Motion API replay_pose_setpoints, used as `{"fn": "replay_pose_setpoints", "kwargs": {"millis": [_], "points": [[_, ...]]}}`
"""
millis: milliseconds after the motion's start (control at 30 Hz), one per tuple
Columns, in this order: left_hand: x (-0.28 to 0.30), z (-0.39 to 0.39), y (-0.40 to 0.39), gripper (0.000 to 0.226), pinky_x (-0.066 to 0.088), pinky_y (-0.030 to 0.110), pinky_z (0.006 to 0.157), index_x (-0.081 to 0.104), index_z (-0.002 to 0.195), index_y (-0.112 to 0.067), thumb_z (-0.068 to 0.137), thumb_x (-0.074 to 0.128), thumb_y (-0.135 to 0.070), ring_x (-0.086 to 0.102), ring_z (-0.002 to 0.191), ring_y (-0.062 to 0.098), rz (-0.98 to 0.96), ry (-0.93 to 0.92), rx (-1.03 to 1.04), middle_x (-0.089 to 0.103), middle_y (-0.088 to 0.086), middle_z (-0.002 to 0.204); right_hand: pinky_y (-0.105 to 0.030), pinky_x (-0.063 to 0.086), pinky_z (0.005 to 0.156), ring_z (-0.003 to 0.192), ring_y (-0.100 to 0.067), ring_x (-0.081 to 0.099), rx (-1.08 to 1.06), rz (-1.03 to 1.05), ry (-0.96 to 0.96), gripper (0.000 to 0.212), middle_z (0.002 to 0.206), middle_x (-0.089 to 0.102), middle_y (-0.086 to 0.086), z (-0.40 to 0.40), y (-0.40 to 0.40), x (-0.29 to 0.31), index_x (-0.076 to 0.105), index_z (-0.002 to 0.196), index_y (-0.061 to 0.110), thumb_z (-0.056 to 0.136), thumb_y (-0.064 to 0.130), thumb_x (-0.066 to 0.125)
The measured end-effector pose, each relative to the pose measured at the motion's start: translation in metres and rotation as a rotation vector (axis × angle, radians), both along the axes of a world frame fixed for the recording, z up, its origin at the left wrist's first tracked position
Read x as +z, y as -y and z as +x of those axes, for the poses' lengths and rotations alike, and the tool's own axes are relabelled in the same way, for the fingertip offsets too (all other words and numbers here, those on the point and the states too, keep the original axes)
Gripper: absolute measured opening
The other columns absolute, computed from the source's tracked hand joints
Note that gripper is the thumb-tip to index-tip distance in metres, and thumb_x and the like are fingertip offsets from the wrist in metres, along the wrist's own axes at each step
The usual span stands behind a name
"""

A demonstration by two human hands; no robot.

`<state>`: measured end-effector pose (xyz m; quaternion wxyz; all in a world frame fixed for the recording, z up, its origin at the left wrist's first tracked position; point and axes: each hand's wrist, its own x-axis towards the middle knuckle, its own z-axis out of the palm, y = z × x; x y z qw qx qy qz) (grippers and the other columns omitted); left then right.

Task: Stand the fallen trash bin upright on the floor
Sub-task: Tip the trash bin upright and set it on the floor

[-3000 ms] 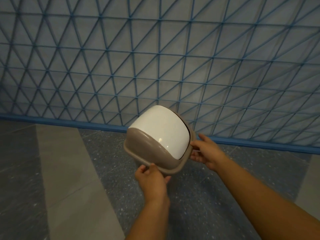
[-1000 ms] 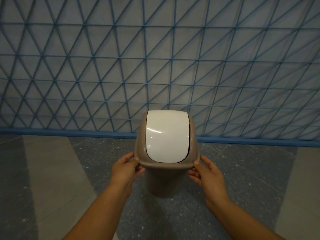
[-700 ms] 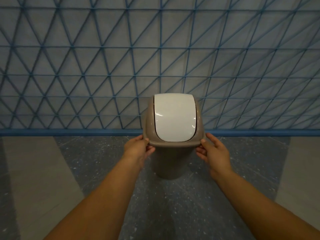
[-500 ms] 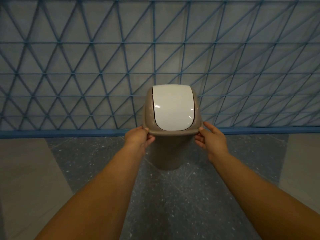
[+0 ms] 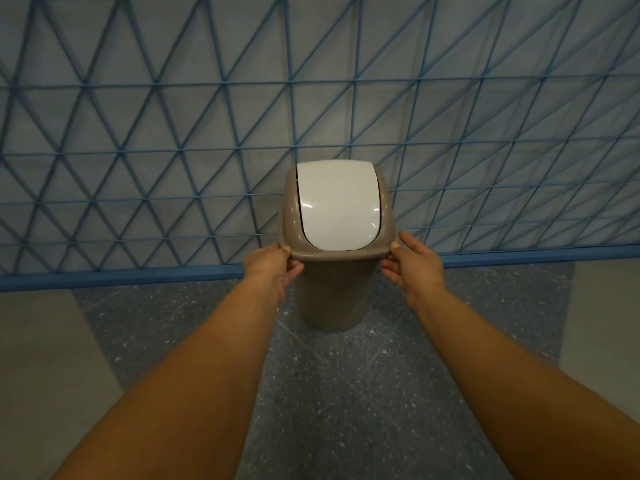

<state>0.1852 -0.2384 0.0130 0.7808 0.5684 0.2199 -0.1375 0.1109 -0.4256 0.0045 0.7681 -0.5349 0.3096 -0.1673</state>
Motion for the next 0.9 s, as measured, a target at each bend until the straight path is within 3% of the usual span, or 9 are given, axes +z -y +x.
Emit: {"fn": "replay_pose_setpoints", "kwargs": {"millis": [267, 400, 533, 667, 900], "points": [[0.0, 0.001, 0.002, 0.033, 0.051, 0.032, 0.074, 0.053, 0.126, -0.006, 0.093, 0.049, -0.004, 0.055, 0.071, 0.013, 0.006, -0.012, 0.013, 0.057, 0.007, 0.083, -0.035, 0.054, 0.079, 0.09, -0.026, 0.065, 0.002, 0.017, -0.007, 0.044, 0.108, 0.065, -0.018, 0.001, 0.001, 0.001, 0.049, 0.134, 0.017, 0.092, 0.01, 0.056], [0.0, 0.0, 0.003, 0.033, 0.051, 0.033, 0.075, 0.054, 0.126, -0.005, 0.093, 0.049, -0.004, 0.055, 0.07, 0.013, -0.004, -0.017, 0.016, 0.06, 0.011, 0.097, -0.034, 0.054, 0.076, 0.091, -0.026, 0.065, 0.005, 0.036, -0.019, 0.045, 0.104, 0.065, -0.016, 0.002, 0.0, 0.004, 0.048, 0.135, 0.017, 0.092, 0.009, 0.055], [-0.001, 0.003, 0.002, 0.03, 0.051, 0.031, 0.073, 0.056, 0.123, -0.004, 0.093, 0.051, -0.006, 0.055, 0.069, 0.013, -0.003, -0.029, 0.023, 0.058, 0.007, 0.08, -0.035, 0.054, 0.077, 0.09, -0.026, 0.064, -0.001, 0.05, -0.022, 0.046, 0.096, 0.065, -0.013, 0.0, -0.001, 0.006, 0.047, 0.136, 0.017, 0.092, 0.009, 0.055], [0.001, 0.01, -0.003, 0.027, 0.05, 0.028, 0.069, 0.059, 0.118, -0.001, 0.092, 0.053, -0.006, 0.057, 0.067, 0.013, 0.04, -0.04, 0.042, 0.059, 0.008, 0.076, -0.036, 0.054, 0.077, 0.081, -0.023, 0.063, -0.023, 0.098, 0.006, 0.046, 0.088, 0.063, -0.011, -0.013, -0.017, 0.002, 0.046, 0.136, 0.021, 0.092, 0.009, 0.055], [0.001, 0.006, -0.004, 0.029, 0.05, 0.032, 0.076, 0.056, 0.121, -0.001, 0.094, 0.05, -0.006, 0.056, 0.066, 0.013, 0.024, -0.048, 0.017, 0.057, 0.008, 0.075, -0.033, 0.054, 0.071, 0.076, -0.02, 0.061, -0.008, 0.122, -0.013, 0.046, 0.085, 0.062, -0.01, -0.011, -0.015, 0.006, 0.045, 0.136, 0.019, 0.092, 0.009, 0.053]]}}
